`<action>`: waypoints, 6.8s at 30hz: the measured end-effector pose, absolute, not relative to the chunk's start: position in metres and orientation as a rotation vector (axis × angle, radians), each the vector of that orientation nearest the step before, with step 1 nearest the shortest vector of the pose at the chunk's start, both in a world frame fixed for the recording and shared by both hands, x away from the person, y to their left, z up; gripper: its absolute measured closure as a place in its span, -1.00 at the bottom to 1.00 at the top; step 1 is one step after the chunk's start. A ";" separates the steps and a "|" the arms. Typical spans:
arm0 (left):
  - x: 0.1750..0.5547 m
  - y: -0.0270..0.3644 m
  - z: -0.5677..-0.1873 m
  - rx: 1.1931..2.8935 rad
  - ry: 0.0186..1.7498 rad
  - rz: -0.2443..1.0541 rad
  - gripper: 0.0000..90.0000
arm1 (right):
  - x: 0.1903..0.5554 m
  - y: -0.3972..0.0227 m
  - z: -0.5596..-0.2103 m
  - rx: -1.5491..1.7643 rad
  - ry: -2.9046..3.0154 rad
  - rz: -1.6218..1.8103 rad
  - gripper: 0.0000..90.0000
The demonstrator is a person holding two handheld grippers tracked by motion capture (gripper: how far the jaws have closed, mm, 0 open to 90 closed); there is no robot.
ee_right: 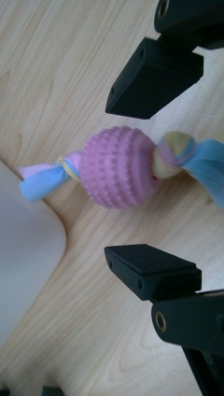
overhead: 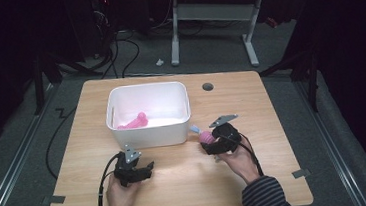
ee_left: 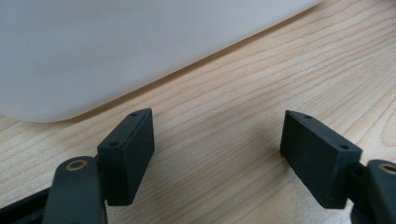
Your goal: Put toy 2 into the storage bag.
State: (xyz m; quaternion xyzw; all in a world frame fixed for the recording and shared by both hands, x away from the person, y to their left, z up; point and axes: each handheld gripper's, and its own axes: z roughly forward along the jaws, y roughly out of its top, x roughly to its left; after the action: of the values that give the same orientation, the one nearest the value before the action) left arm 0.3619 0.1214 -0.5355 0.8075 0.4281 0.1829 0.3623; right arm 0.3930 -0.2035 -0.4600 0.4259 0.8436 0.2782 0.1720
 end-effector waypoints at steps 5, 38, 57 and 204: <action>0.362 0.121 -0.536 2.078 1.103 0.472 -0.41 | 0.411 -0.198 -0.464 1.228 2.407 0.719 -0.47; 0.362 0.121 -0.536 2.078 1.103 0.471 -0.41 | 0.399 -0.247 -0.427 1.211 2.502 0.894 -0.21; 0.362 0.121 -0.535 2.075 1.125 0.487 -0.41 | 0.410 -0.236 -0.367 1.047 2.461 1.029 -0.22; 0.362 0.122 -0.536 2.070 1.121 0.477 -0.43 | 0.345 -0.328 -0.352 1.224 2.206 1.227 -0.24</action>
State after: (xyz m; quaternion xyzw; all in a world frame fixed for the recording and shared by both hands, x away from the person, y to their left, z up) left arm 0.3617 0.1220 -0.5357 0.8036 0.4352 0.1850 0.3614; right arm 0.3453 -0.3276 -0.3516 0.4302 0.7752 0.4313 0.1672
